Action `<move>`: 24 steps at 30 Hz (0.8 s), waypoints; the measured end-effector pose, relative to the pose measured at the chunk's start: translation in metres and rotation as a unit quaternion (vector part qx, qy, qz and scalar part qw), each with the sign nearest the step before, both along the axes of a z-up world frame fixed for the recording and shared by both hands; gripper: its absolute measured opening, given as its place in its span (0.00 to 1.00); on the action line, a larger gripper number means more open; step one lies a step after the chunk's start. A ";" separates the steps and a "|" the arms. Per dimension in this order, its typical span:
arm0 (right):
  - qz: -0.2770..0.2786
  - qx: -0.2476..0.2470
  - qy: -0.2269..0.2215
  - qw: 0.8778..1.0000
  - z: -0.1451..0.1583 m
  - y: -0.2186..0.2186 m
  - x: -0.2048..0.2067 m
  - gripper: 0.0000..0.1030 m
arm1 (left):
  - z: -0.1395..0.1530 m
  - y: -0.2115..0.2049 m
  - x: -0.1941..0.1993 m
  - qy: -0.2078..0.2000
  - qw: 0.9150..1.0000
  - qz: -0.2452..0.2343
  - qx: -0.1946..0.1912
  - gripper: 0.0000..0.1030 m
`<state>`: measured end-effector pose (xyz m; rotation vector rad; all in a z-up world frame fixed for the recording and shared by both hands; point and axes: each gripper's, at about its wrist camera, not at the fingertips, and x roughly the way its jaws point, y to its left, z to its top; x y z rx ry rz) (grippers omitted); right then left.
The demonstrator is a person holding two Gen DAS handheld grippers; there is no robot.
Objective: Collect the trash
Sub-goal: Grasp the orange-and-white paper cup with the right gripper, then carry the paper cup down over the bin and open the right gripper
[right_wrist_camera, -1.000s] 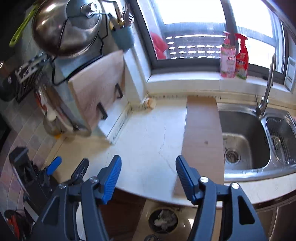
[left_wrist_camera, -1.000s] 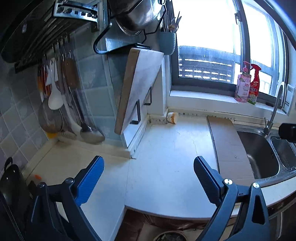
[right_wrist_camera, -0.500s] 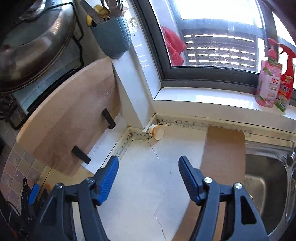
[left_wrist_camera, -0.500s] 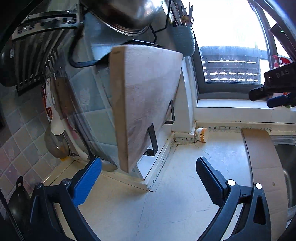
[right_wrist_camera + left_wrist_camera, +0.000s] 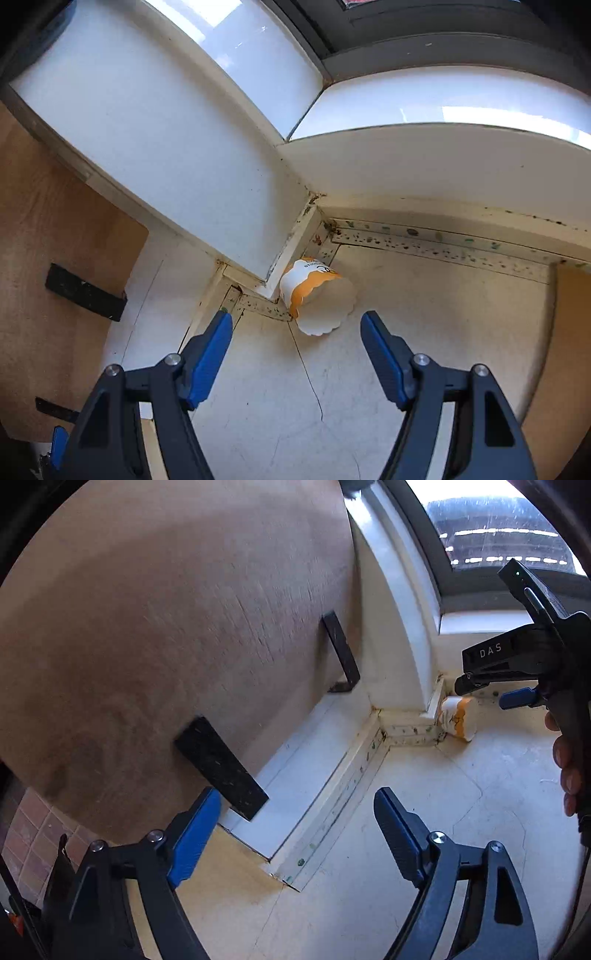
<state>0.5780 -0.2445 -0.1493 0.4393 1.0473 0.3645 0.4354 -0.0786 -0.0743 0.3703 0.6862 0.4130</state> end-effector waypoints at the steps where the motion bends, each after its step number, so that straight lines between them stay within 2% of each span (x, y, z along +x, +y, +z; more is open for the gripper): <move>1: 0.006 -0.005 0.003 1.000 -0.008 0.006 0.004 0.61 | -0.004 0.000 0.002 0.004 1.000 0.005 0.002 0.80; 2: 0.010 -0.010 0.008 1.000 -0.014 0.010 0.007 0.57 | -0.006 0.001 0.003 0.005 1.000 0.011 0.007 0.80; 4: 0.017 -0.017 0.018 1.000 -0.028 0.018 0.012 0.36 | -0.009 -0.001 0.003 0.002 1.000 0.010 0.013 0.80; 5: 0.019 -0.021 0.025 0.999 -0.034 0.021 0.017 0.30 | -0.010 -0.002 0.002 0.003 1.000 0.009 0.015 0.80; 6: 0.021 -0.020 0.029 0.999 -0.039 0.023 0.019 0.20 | -0.011 -0.003 0.003 0.003 1.000 0.011 0.019 0.80; 8: 0.022 -0.017 0.026 0.999 -0.043 0.026 0.019 0.08 | -0.012 -0.004 0.002 0.001 1.000 0.013 0.026 0.80; 11: 0.024 -0.024 0.010 0.999 -0.037 0.029 0.012 0.02 | -0.008 -0.005 -0.001 -0.007 0.999 0.013 0.029 0.80; 15: 0.028 -0.026 -0.007 0.999 -0.020 0.023 -0.011 0.01 | -0.001 -0.008 -0.013 -0.017 0.999 0.010 0.035 0.80; 20: 0.034 0.000 -0.021 0.999 0.015 0.012 -0.055 0.01 | 0.016 -0.010 -0.040 -0.027 0.999 -0.004 0.034 0.80; 24: 0.034 0.033 -0.026 0.999 0.044 0.002 -0.102 0.01 | 0.038 -0.001 -0.071 -0.028 0.999 -0.016 0.007 0.80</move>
